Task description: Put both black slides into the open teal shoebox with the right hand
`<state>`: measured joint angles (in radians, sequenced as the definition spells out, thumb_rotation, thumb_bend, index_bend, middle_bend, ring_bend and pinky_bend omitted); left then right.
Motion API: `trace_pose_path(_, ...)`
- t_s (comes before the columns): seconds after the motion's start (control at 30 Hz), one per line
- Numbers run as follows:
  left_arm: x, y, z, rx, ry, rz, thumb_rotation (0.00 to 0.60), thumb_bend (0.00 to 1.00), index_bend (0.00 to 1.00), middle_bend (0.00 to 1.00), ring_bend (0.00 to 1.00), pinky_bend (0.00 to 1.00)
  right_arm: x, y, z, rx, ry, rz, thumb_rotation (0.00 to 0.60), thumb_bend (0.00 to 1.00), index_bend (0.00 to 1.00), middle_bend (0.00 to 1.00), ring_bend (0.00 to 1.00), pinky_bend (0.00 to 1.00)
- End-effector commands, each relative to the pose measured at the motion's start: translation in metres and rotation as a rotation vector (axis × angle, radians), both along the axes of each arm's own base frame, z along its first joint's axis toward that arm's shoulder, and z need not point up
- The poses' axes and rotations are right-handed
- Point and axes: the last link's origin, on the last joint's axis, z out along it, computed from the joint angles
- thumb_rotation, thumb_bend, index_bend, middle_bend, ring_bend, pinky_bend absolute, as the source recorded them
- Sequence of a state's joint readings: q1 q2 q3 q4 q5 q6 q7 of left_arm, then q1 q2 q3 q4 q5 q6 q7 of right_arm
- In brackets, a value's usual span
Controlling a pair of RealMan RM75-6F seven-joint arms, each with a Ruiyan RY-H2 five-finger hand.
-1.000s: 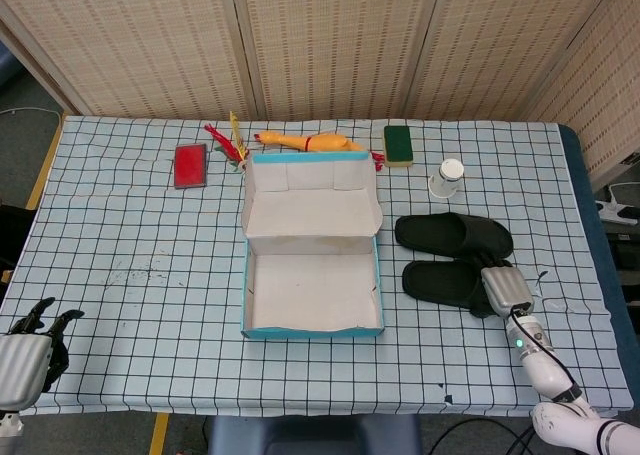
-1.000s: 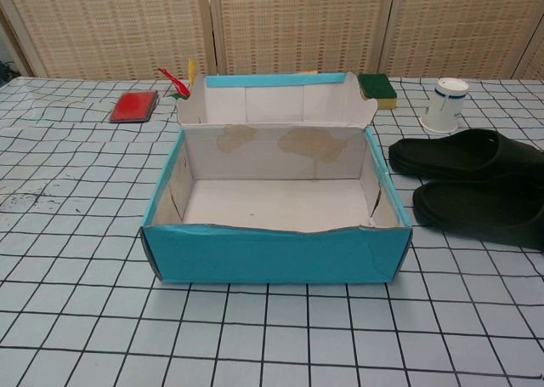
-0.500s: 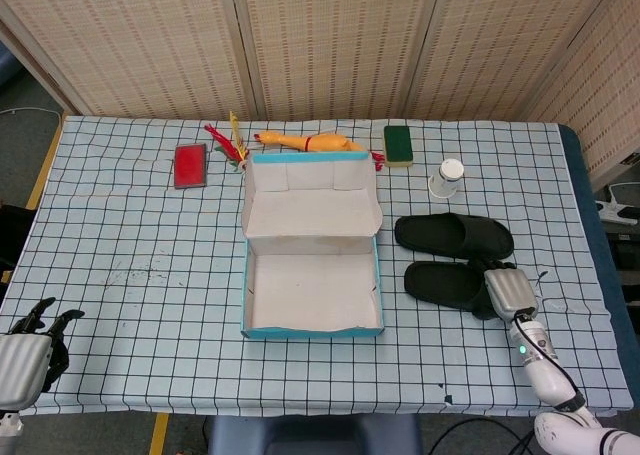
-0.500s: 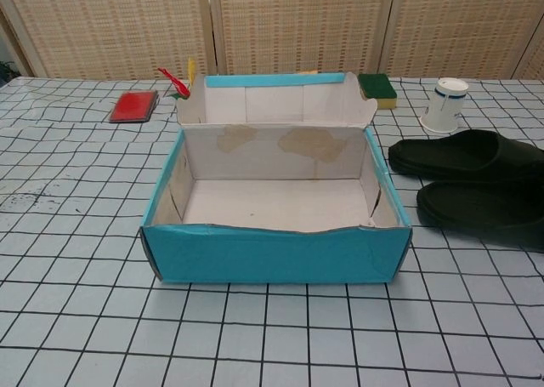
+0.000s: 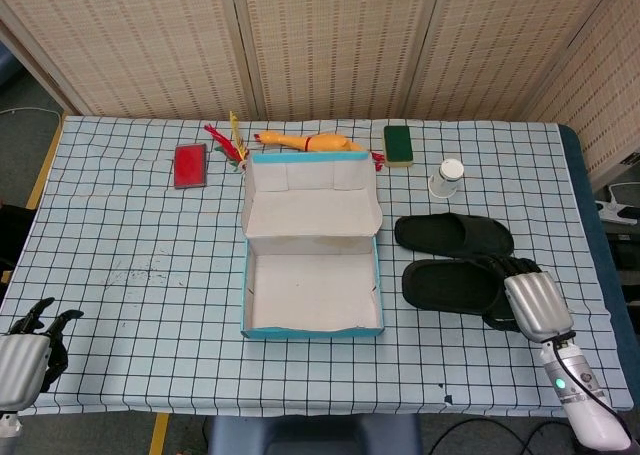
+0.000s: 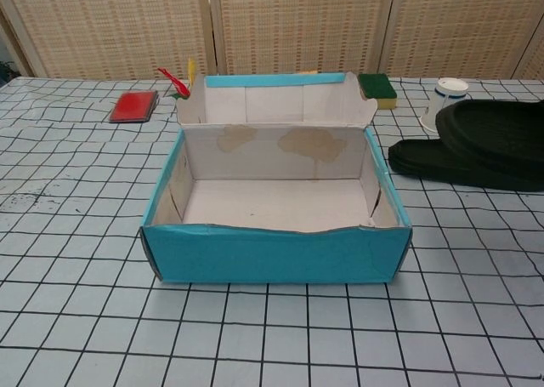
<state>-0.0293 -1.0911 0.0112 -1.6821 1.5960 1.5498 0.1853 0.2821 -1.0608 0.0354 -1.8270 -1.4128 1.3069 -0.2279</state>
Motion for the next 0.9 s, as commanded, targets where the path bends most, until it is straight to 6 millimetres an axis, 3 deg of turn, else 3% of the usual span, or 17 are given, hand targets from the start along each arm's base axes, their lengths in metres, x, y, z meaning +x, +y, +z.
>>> trace_pose_path(0.03,0.000,0.000,-0.001,-0.002,0.002,-0.001,0.600,0.64,0.29,0.11,0.13,0.37,0.029,0.010,0.017,-0.038,-0.014,0.089,0.600,0.12,0.52,0.52,0.41,0.58)
trace_pose_path(0.47,0.000,0.000,0.002,0.004,-0.005,-0.001,0.600,0.64,0.29,0.11,0.13,0.37,0.123,-0.017,-0.053,0.261,-0.142,0.330,0.600,0.12,0.56,0.55,0.43,0.60)
trace_pose_path(0.63,0.001,-0.001,0.004,0.005,-0.011,-0.006,0.600,0.64,0.29,0.11,0.13,0.37,0.158,-0.031,-0.076,0.269,-0.142,0.328,0.600,0.12,0.56,0.55,0.43,0.60)
trace_pose_path(0.9,0.001,-0.001,0.006,0.012,-0.019,-0.007,0.600,0.64,0.29,0.11,0.13,0.37,0.190,-0.045,-0.112,0.300,-0.140,0.255,0.600,0.12,0.56,0.55,0.43,0.60)
